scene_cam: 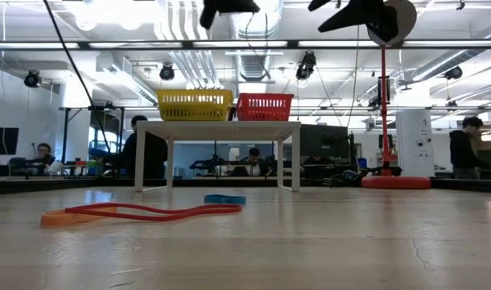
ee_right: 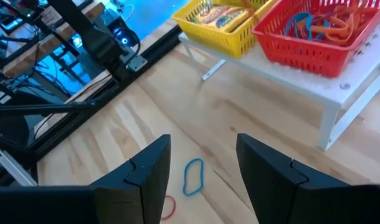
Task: Pick & Place Office Desk Supplies
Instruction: Put the red rubber band into the red basket on the shelf
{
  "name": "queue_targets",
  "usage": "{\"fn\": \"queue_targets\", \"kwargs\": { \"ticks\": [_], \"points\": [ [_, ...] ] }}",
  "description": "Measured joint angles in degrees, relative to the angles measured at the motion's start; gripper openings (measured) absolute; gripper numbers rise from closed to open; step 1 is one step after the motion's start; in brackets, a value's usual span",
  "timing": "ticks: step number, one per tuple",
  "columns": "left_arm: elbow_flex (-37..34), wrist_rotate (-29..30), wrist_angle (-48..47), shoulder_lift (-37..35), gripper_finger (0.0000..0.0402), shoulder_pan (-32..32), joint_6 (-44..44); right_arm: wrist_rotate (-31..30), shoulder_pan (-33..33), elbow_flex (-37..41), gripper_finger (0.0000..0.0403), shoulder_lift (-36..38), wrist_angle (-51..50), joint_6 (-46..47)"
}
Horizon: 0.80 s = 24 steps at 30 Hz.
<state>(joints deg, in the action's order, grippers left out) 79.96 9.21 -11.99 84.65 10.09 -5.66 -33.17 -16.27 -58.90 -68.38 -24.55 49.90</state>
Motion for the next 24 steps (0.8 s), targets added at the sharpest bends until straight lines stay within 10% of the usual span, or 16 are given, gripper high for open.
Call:
{"fn": "queue_targets", "kwargs": {
  "ticks": [24],
  "points": [
    [1.1, 8.0, 2.7, 13.6, 0.0003, 11.8, 9.1, 0.0, 0.0, -0.5, 0.0178, 0.0, -0.1, -0.5]
  ]
}}
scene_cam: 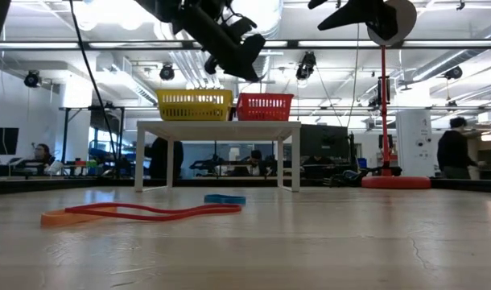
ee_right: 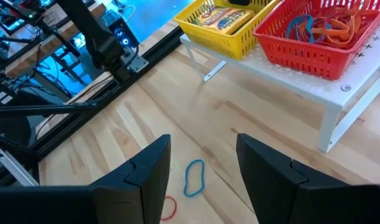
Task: Pick & Place Office Desk Supplies
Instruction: Put the red rubber band into the red basket on the shelf, then put the blue rubber band into the red basket on the shelf
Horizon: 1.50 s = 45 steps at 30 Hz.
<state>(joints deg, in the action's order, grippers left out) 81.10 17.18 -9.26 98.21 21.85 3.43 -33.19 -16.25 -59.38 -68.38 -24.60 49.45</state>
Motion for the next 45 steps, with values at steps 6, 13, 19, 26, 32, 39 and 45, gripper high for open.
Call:
{"fn": "queue_targets", "kwargs": {
  "ticks": [6, 13, 19, 26, 32, 39, 45],
  "points": [
    [-1.2, 0.6, 1.5, 0.8, 0.0004, 0.0, 0.4, 0.0, 0.0, 0.4, 0.0178, 0.0, 0.0, 0.1],
    [-1.6, -6.1, -2.2, 1.1, 0.0061, 0.1, -3.9, 0.0, 0.0, 0.6, 0.0178, 0.0, 0.0, 0.0],
    [2.5, -17.8, -6.9, 0.3, 0.0142, 0.0, -4.9, 0.1, 0.0, 0.6, 0.0178, 0.0, 0.0, 0.0],
    [16.5, -20.9, -27.5, -3.7, 0.0174, -0.8, -9.8, 0.2, 0.0, 1.2, 0.0178, -0.1, 0.1, 1.4],
    [22.9, -21.3, -43.6, -10.2, 0.0163, -4.3, -11.1, 1.2, 0.1, 2.8, 0.0178, -0.5, 0.1, -0.7],
    [12.9, -17.2, -46.7, -22.4, 0.0144, -12.3, -18.3, 12.0, 2.1, 3.2, 0.0178, -7.6, 4.0, -10.3],
    [-1.4, -9.3, -46.1, -33.0, 0.0135, -22.2, -28.9, 21.6, 4.9, 0.3, 0.0190, -17.8, 8.0, -14.3]
  ]
}}
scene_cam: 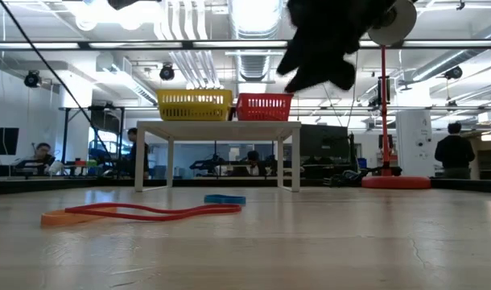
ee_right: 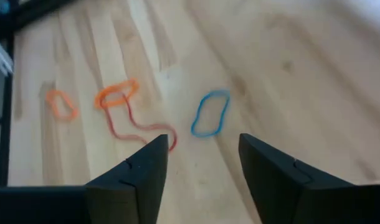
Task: Pick & Place Office Desk Supplies
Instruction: Put the blue rubber band into the red basket on the shelf
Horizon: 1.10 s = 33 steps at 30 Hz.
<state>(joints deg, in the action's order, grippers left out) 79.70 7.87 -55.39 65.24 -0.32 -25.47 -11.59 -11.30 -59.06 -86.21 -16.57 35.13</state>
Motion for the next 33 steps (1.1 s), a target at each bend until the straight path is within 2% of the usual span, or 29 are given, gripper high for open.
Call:
{"fn": "queue_targets", "kwargs": {
  "ticks": [3, 5, 10, 15, 19, 24, 33],
  "points": [
    [-7.6, 3.9, 0.3, -4.2, 0.0134, -5.2, -7.3, 5.2, 1.6, -2.6, 0.0212, -5.7, -0.2, -0.8],
    [-12.1, 6.3, 1.4, -6.6, 0.0133, -8.2, -12.4, 6.5, 2.0, -4.7, 0.0229, -9.7, -0.3, -2.6],
    [-22.4, 8.3, 6.5, -10.9, 0.0133, -14.5, -22.6, 7.1, 2.3, -11.6, 0.0266, -19.3, -0.3, -8.1],
    [-30.2, 8.9, 12.1, -12.7, 0.0133, -18.6, -29.5, 4.6, 2.5, -18.2, 0.0278, -27.5, -2.3, -7.8],
    [-34.5, 8.9, 15.2, -12.8, 0.0133, -20.8, -33.0, 1.4, 2.7, -21.2, 0.0271, -32.0, -4.5, -3.6],
    [-37.9, 8.9, 17.5, -12.6, 0.0133, -22.7, -36.5, 2.2, 3.7, -21.0, 0.0251, -33.8, -4.3, 2.2],
    [-39.8, 9.2, 18.4, -12.6, 0.0133, -23.3, -35.8, 4.2, 3.7, -20.3, 0.0194, -33.7, -3.8, -2.0]
  ]
}}
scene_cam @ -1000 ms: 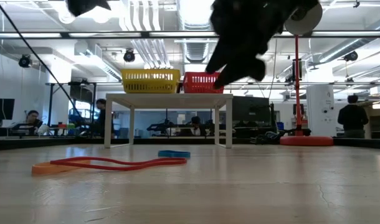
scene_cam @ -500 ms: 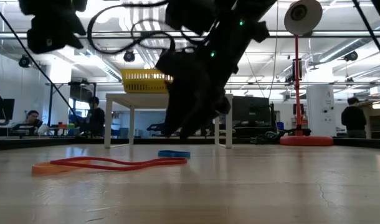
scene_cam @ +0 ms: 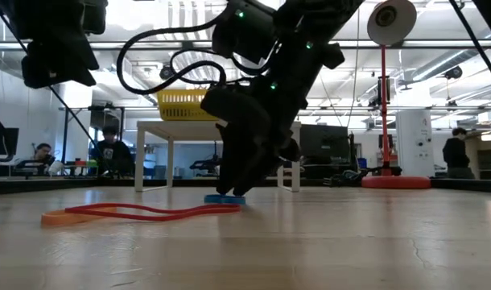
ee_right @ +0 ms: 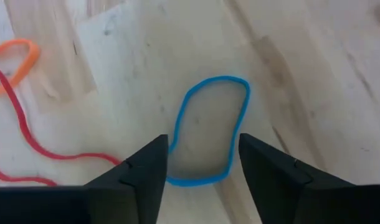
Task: Pick & Place Office Desk Supplies
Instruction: Put the blue rubber band into the red basket on the shelf
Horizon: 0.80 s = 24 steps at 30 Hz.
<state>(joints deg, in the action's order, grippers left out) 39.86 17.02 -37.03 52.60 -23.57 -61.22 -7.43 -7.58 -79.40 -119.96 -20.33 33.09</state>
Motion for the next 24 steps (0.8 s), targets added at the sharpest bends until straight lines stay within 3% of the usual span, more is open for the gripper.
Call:
{"fn": "queue_targets", "kwargs": {
  "ticks": [8, 17, 24],
  "points": [
    [-0.1, 0.4, 0.0, 0.0, 0.0133, 0.0, 2.8, 1.0, -0.3, 0.0, 0.0138, -0.9, -0.1, 0.8],
    [-0.7, 0.6, 0.1, 0.0, 0.0133, 0.0, 3.4, 1.0, -0.3, 0.1, 0.0023, -0.9, -0.6, 1.3],
    [-1.0, 0.5, 0.0, 0.0, 0.0133, 0.0, 3.8, 4.1, -0.5, 0.1, 0.0009, 1.8, -4.2, 4.3]
  ]
}}
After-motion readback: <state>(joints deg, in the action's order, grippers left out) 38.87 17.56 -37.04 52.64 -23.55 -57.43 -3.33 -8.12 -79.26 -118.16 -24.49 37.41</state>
